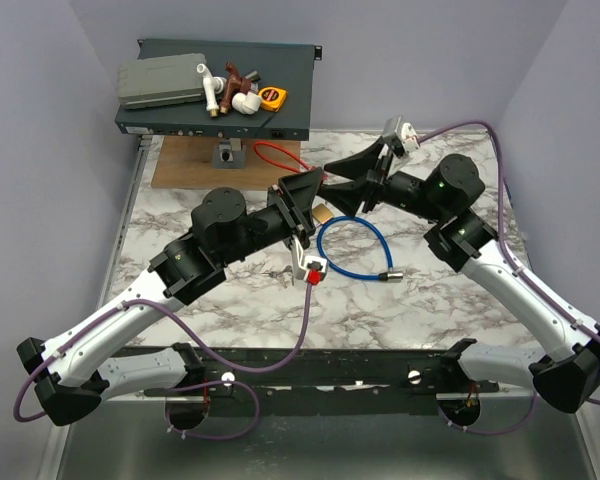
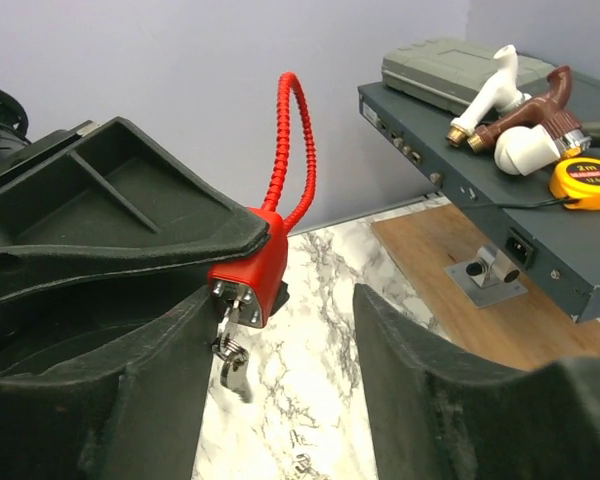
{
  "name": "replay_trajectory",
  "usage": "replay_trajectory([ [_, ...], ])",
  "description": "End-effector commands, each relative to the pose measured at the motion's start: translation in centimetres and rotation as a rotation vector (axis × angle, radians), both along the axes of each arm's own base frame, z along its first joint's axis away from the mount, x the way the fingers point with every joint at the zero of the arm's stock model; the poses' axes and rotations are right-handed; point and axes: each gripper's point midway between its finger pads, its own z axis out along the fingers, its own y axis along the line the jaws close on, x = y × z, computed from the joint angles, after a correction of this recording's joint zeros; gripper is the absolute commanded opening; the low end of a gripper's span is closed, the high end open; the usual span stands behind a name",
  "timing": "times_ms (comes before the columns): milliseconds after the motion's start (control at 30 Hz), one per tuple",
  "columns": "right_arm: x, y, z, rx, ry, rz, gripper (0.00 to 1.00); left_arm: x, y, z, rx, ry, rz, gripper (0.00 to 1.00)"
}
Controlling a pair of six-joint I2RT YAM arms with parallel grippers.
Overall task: Unlock with the key
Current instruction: Unlock the lock.
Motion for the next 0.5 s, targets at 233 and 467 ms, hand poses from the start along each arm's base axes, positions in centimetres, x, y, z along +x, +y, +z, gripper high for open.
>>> replay_trajectory([
  [233, 0.2, 1.1, 2.4, 0.11, 0.013, 0.058, 0.36, -1.2, -1.1, 0.1, -0.035, 0.022, -0.067, 0.0],
  [467, 0.8, 1.0, 1.2, 0.097, 0.029, 0.03, 0.09, -1.0, -1.3, 0.0, -0.07, 0.109, -0.062, 0.31],
])
